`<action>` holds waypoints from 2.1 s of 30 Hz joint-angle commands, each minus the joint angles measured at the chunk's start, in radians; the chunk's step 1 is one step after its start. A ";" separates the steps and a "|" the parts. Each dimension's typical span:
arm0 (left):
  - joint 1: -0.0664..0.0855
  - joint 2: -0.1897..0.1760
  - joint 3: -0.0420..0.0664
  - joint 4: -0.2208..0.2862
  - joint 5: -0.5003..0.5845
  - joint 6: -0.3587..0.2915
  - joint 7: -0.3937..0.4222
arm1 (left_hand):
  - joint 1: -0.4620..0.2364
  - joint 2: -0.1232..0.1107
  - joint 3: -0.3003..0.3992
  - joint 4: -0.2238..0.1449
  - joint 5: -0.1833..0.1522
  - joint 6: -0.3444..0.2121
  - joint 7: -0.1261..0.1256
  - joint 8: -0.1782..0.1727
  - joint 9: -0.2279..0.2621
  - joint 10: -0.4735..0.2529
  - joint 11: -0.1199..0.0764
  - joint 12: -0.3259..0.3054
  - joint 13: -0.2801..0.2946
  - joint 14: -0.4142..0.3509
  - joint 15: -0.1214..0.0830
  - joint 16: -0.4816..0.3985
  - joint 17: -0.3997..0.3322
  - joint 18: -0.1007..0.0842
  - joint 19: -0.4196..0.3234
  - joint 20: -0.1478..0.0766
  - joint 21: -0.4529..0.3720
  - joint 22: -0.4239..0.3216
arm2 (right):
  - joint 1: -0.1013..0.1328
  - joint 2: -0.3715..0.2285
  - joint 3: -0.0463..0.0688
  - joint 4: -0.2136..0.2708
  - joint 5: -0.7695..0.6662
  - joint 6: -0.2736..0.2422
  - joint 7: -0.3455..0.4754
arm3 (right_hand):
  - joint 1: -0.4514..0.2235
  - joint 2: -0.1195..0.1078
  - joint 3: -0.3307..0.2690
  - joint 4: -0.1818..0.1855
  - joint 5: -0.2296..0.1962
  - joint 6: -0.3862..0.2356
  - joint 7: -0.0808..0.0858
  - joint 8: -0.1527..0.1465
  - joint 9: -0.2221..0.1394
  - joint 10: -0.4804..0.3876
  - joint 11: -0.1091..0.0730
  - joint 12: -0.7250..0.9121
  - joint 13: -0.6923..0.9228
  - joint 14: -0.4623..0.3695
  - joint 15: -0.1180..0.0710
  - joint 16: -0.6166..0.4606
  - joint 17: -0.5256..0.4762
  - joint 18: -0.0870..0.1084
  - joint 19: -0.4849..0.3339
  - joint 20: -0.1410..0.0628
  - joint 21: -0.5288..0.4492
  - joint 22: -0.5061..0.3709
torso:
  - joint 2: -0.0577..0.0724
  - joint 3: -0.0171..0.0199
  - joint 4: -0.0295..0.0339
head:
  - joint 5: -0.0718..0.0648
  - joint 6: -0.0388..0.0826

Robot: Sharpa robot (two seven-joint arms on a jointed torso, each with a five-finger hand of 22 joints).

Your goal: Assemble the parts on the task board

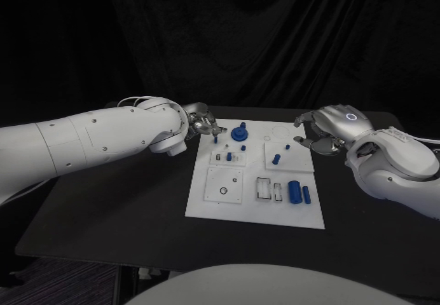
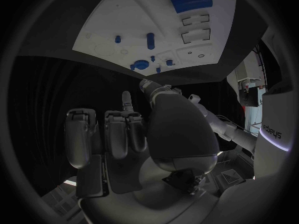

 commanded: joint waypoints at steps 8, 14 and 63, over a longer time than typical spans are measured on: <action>0.012 0.034 0.000 -0.108 -0.122 0.158 -0.076 | -0.006 -0.011 -0.008 0.028 -0.038 0.001 0.007 -0.039 -0.017 0.104 0.002 0.003 0.261 0.107 -0.001 0.003 0.263 -0.005 0.071 -0.002 0.001 0.232 | 0.001 -0.005 0.001 0.003 -0.001 -0.017 -0.013 | -0.009 0.006 0.002 0.003 0.001 0.009 -0.002 0.005 0.002 0.103 -0.006 0.000 0.260 0.099 -0.007 -0.006 0.236 -0.003 0.077 -0.004 -0.002 0.246 | 0.001 0.0029 0.0012 | -0.010 0.000; 0.010 0.077 0.000 -0.183 -0.130 0.171 -0.079 | -0.098 -0.010 -0.065 0.036 -0.109 0.016 0.015 -0.065 -0.020 0.104 0.009 0.003 0.261 0.107 0.006 0.003 0.263 -0.005 0.071 0.005 0.002 0.232 | 0.001 -0.003 0.001 0.004 0.004 -0.026 -0.015 | -0.011 0.007 0.002 0.004 0.001 0.011 -0.003 0.006 0.003 0.103 -0.007 0.000 0.260 0.100 -0.007 -0.006 0.236 -0.003 0.077 -0.004 -0.002 0.246 | 0.006 -0.0008 0.0002 | -0.009 0.000; -0.033 0.224 0.001 -0.394 -0.133 0.249 -0.035 | -0.012 0.010 -0.098 0.012 0.000 0.026 0.027 -0.188 -0.025 0.104 0.022 0.003 0.261 0.107 0.018 0.003 0.263 0.000 0.058 0.019 -0.017 0.226 | 0.001 0.013 0.001 0.001 0.006 -0.022 -0.013 | -0.014 0.008 0.003 0.005 0.001 0.015 -0.004 0.006 0.005 0.097 -0.007 -0.006 0.253 0.099 -0.008 -0.006 0.235 -0.003 0.077 -0.005 -0.002 0.246 | 0.023 -0.0020 -0.0150 | -0.001 0.000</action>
